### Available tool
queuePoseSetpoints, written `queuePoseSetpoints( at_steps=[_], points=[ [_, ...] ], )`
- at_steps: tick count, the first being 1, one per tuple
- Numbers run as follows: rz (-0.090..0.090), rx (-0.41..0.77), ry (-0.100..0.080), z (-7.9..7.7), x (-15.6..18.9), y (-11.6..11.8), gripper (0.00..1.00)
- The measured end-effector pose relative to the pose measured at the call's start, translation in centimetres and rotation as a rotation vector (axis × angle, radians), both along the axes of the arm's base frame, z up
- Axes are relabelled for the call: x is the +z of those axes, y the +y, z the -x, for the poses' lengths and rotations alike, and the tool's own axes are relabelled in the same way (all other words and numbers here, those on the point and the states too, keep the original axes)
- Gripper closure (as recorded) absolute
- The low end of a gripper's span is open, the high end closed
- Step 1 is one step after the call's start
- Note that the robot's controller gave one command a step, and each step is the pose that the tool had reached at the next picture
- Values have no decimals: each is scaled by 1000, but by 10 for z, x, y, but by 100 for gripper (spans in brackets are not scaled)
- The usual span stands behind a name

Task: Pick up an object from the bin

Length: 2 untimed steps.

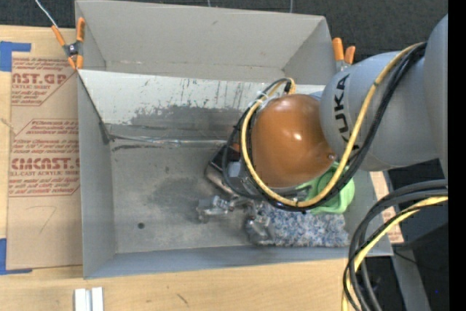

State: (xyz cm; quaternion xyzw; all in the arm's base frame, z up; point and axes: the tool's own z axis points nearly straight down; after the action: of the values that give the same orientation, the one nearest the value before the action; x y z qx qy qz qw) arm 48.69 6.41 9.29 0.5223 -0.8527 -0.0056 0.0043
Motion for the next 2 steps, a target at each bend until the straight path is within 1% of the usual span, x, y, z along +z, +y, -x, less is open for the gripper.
queuePoseSetpoints(
  at_steps=[1, 2],
  points=[
    [-5, -87, -7, 5, 83, 63, 0],
    [-11, 72, -3, -3, -12, 143, 0]
  ],
)
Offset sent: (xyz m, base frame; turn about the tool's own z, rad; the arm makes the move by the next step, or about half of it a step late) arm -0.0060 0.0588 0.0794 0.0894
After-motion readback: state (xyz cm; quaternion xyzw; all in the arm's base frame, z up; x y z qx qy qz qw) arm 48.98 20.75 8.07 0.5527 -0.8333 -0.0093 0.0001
